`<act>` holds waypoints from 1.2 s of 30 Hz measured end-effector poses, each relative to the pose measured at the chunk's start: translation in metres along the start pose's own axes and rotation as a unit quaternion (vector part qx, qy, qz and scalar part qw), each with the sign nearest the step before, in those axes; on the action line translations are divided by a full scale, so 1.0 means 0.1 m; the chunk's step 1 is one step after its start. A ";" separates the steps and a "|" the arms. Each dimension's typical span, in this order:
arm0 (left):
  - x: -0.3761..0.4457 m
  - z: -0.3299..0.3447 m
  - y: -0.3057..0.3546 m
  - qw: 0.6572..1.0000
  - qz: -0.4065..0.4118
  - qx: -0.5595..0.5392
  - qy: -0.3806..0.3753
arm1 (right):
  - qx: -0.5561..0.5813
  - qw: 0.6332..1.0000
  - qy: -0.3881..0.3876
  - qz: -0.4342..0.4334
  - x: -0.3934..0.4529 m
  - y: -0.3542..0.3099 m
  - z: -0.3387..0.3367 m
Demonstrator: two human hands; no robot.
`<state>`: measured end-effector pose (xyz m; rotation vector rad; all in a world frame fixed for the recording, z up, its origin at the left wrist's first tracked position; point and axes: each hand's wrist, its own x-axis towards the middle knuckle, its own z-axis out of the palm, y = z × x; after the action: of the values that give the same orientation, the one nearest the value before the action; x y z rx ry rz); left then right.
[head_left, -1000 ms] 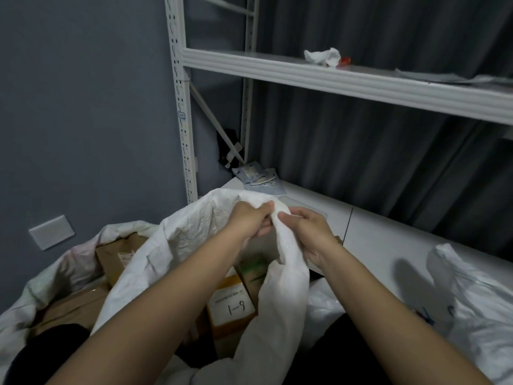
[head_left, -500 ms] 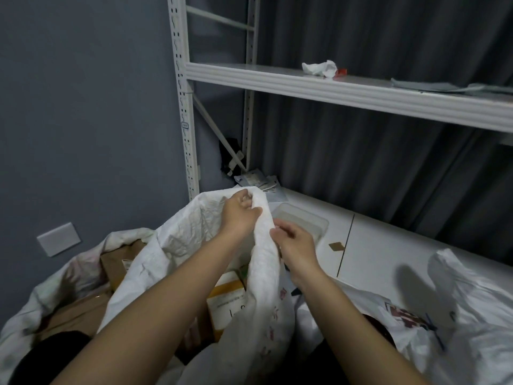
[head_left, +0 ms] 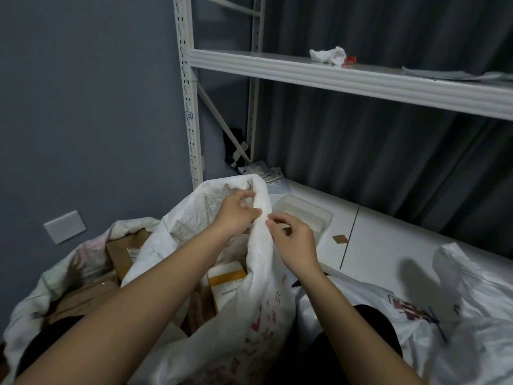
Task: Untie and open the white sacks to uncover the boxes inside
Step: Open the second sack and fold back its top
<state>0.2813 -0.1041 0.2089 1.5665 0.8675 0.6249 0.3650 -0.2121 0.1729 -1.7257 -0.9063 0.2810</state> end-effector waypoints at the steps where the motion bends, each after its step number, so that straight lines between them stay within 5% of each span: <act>1: 0.01 0.00 0.00 1.000 0.012 0.002 0.005 | 0.020 1.000 -0.015 0.018 -0.01 0.01 0.00; 4: 0.03 0.03 0.03 0.999 0.039 0.017 0.008 | 0.123 0.986 -0.029 0.108 -0.01 -0.10 0.00; 8: 0.01 -0.07 0.12 0.998 -0.018 -0.056 -0.032 | 0.410 0.891 -0.060 0.187 0.16 -0.28 -0.08; 12: -0.02 -0.16 0.14 0.999 -0.005 -0.014 -0.045 | 0.143 0.984 0.001 0.109 0.18 -0.18 0.05; 14: -0.02 -0.14 0.12 1.000 0.002 -0.021 -0.020 | 0.069 0.994 0.063 0.063 0.15 -0.12 0.13; 18: -0.04 -0.12 0.10 0.998 -0.003 -0.053 -0.021 | 0.062 0.997 0.026 0.040 0.00 -0.07 0.17; 21: -0.10 -0.17 0.09 0.992 -0.010 -0.072 -0.103 | 0.156 0.982 -0.033 0.097 -0.03 -0.08 0.18; 26: -0.19 -0.24 -0.08 0.991 -0.022 -0.035 -0.131 | 0.428 0.879 -0.006 0.211 0.02 -0.15 0.21; 30: -0.20 -0.22 -0.18 1.000 -0.010 -0.021 -0.022 | 0.148 0.983 0.049 0.096 -0.08 -0.04 0.27; 36: -0.17 -0.13 -0.15 0.998 -0.013 -0.058 -0.029 | 0.082 0.993 -0.050 0.064 -0.29 -0.09 0.31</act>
<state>0.2584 -0.1093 0.1982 1.4601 0.7940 0.5970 0.3233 -0.2090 0.1633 -1.6307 -0.8230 0.5173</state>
